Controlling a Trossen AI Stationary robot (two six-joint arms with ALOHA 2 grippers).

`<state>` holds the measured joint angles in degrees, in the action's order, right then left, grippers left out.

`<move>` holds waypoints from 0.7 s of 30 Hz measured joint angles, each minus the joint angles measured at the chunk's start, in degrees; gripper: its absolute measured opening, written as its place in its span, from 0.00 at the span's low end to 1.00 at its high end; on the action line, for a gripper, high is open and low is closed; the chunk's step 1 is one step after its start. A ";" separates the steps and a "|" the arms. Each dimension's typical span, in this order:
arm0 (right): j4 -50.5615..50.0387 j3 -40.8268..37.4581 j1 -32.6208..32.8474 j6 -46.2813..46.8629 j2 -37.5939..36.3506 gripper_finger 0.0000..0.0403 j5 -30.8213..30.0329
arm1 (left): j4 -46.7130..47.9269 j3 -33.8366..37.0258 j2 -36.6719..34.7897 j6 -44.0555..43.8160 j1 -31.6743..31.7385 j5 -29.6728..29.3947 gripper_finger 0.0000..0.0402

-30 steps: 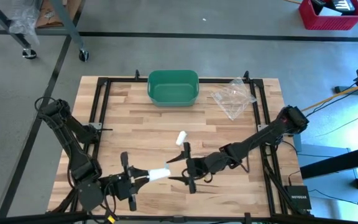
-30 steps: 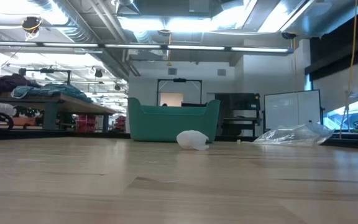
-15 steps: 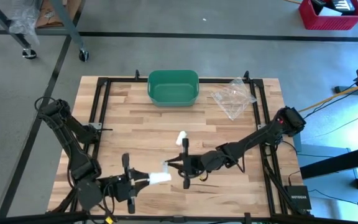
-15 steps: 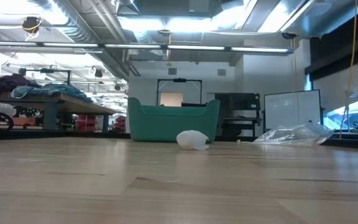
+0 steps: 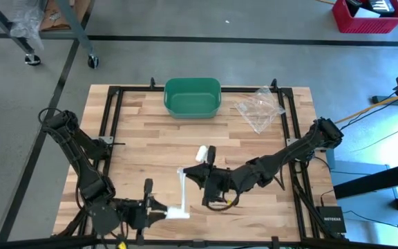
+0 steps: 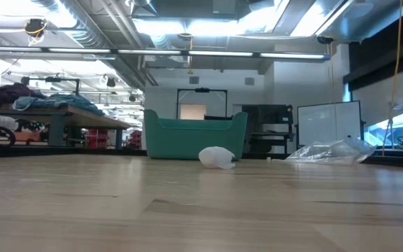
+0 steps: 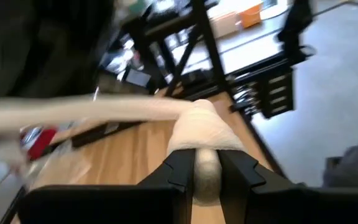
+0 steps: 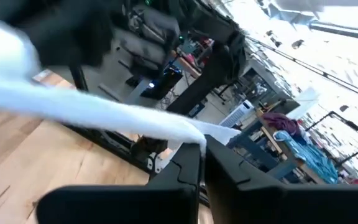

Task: Roll bandage
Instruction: Roll the bottom white bandage

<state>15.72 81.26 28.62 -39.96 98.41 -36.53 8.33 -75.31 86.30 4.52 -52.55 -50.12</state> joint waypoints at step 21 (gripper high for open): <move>-21.57 7.65 -0.30 15.72 0.41 0.01 6.57 | -12.49 0.04 0.00 10.17 -1.61 4.09 0.10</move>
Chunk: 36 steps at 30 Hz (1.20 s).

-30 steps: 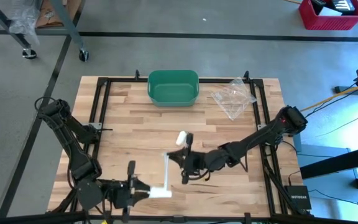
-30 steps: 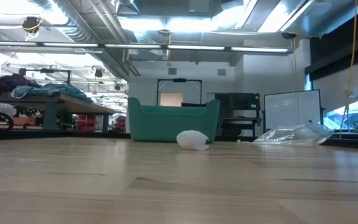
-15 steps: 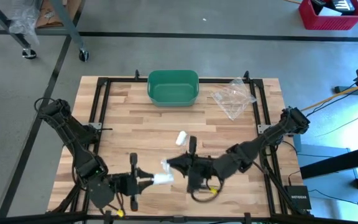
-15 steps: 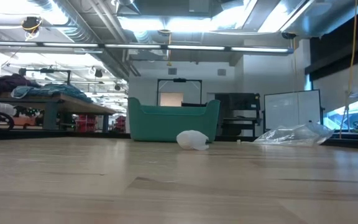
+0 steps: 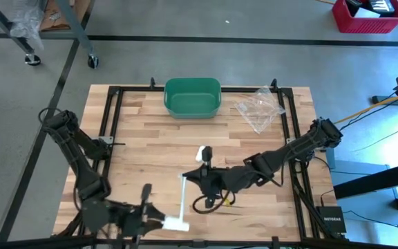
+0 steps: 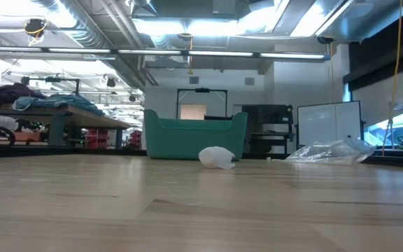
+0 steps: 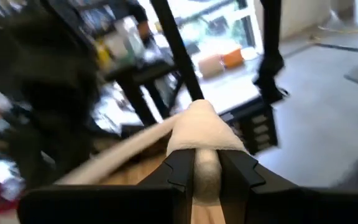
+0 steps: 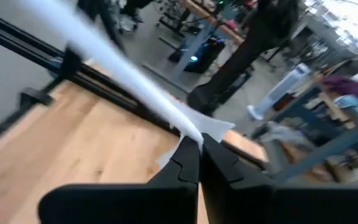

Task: Roll bandage
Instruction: Roll the bottom white bandage

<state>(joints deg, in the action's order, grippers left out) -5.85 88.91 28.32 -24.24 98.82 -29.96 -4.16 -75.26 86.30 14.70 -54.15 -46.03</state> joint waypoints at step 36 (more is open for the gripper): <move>1.03 6.79 1.94 11.79 2.52 0.05 3.01 | 4.27 -0.04 3.93 13.28 4.58 -20.47 0.10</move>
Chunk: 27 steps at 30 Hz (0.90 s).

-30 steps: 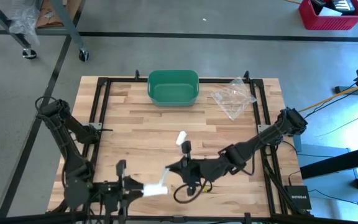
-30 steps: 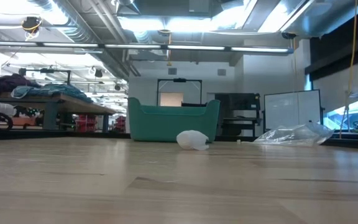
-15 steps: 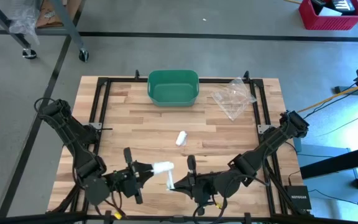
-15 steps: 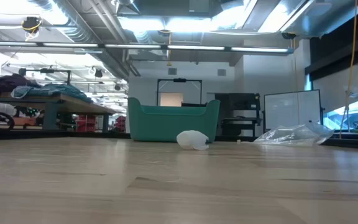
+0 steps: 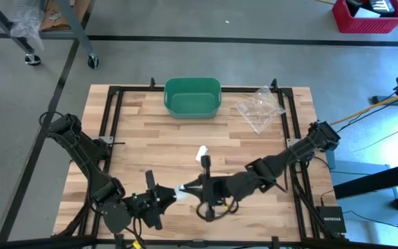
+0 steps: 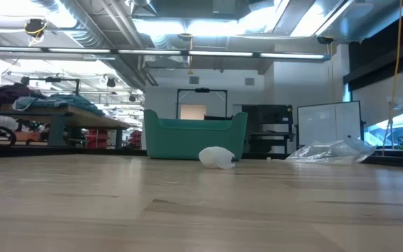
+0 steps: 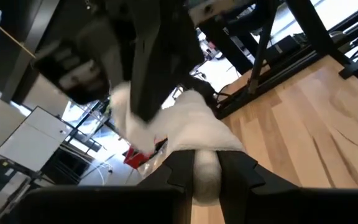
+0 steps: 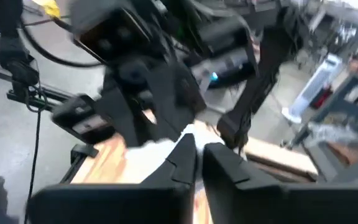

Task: Roll bandage
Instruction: Roll the bottom white bandage

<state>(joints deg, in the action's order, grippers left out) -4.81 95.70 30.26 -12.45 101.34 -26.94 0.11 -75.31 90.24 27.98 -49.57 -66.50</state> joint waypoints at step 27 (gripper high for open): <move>-8.16 0.13 -1.86 21.52 -0.24 0.45 6.85 | -0.61 0.09 0.15 17.87 -1.06 -1.24 0.10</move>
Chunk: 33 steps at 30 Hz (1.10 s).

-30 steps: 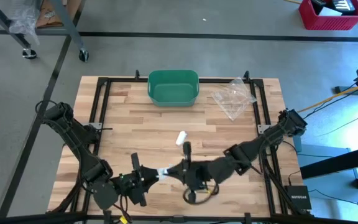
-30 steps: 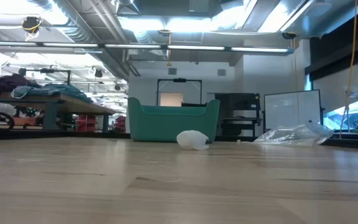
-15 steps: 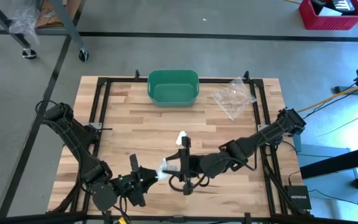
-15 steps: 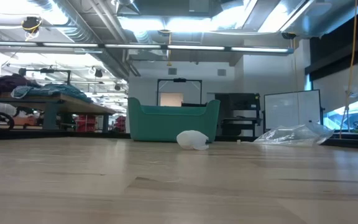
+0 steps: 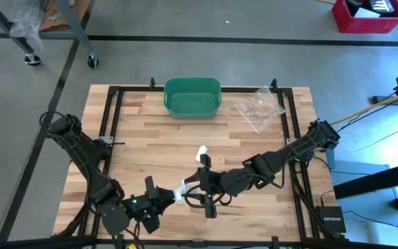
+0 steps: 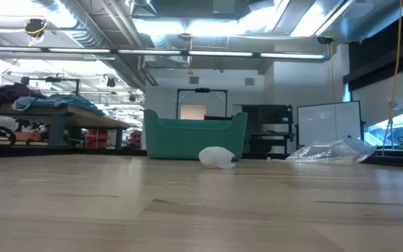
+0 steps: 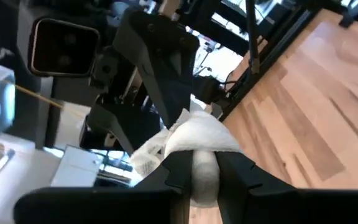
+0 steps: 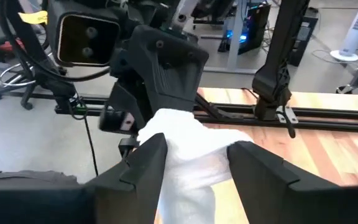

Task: Roll bandage
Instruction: Roll the bottom white bandage

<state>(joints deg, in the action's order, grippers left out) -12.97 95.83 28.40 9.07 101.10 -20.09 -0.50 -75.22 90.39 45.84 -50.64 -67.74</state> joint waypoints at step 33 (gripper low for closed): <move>-3.04 -0.03 -1.16 7.26 0.34 0.66 10.12 | -0.41 0.00 -0.04 46.12 0.08 2.64 0.10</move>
<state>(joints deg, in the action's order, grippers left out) -16.01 95.80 27.24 16.33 101.44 -9.97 -0.91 -75.22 90.35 91.96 -50.56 -65.10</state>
